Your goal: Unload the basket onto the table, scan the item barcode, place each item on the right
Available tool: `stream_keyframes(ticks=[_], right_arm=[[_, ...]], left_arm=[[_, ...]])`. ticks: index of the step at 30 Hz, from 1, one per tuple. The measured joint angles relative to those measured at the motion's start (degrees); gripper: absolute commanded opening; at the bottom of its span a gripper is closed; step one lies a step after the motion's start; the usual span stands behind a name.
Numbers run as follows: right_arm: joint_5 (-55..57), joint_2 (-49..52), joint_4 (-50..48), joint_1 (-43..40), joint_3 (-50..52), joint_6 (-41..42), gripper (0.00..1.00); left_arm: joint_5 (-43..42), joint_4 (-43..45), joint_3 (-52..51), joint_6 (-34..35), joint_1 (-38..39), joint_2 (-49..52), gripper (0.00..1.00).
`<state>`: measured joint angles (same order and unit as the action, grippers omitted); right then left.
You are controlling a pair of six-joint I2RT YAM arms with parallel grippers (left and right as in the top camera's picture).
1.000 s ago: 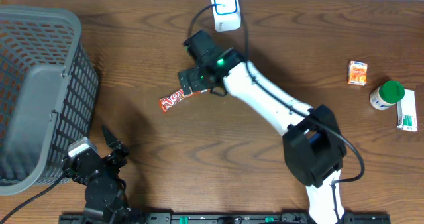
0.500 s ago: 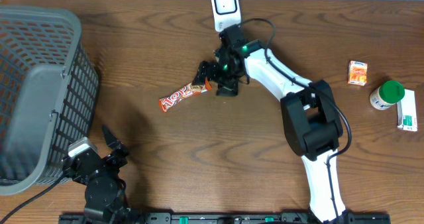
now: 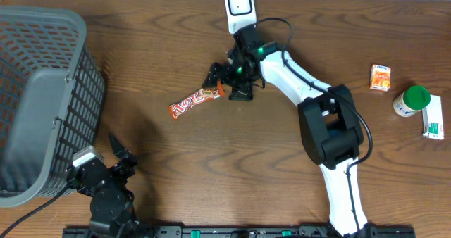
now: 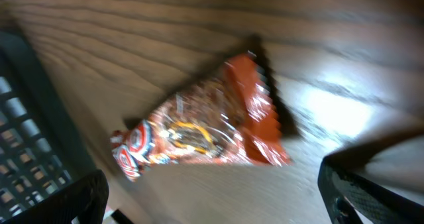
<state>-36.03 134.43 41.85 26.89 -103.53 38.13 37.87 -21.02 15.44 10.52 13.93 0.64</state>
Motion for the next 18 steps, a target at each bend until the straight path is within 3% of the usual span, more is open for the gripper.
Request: stream_keyframes(ticks=[5, 7, 8, 9, 11, 12, 13, 18], right_arm=[[-2.5, 1.8, -1.9, 0.7, -1.6, 0.2, 0.98], [-2.8, 2.2, -2.5, 1.2, -1.9, 0.4, 0.91], [-2.6, 2.3, -2.6, 1.4, -2.0, 0.6, 0.79], [-2.2, 2.5, -2.7, 1.6, -2.1, 0.9, 0.53], [-0.4, 3.0, -3.1, 2.1, -2.0, 1.6, 0.14], [0.2, 3.4, -3.3, 2.3, -2.0, 1.9, 0.06], [1.0, 3.7, -3.4, 2.3, -1.9, 2.0, 0.01], [3.9, 4.3, -4.3, 2.6, -1.6, 2.4, 0.01]], left_arm=[[0.0, 0.0, 0.0, 0.0, 0.0, 0.0, 0.85], [0.0, 0.0, 0.0, 0.0, 0.0, 0.0, 0.85], [0.0, 0.0, 0.0, 0.0, 0.0, 0.0, 0.85], [0.0, 0.0, 0.0, 0.0, 0.0, 0.0, 0.85], [0.0, 0.0, 0.0, 0.0, 0.0, 0.0, 0.86], [0.0, 0.0, 0.0, 0.0, 0.0, 0.0, 0.85], [0.0, 0.0, 0.0, 0.0, 0.0, 0.0, 0.85], [0.0, 0.0, 0.0, 0.0, 0.0, 0.0, 0.85]])
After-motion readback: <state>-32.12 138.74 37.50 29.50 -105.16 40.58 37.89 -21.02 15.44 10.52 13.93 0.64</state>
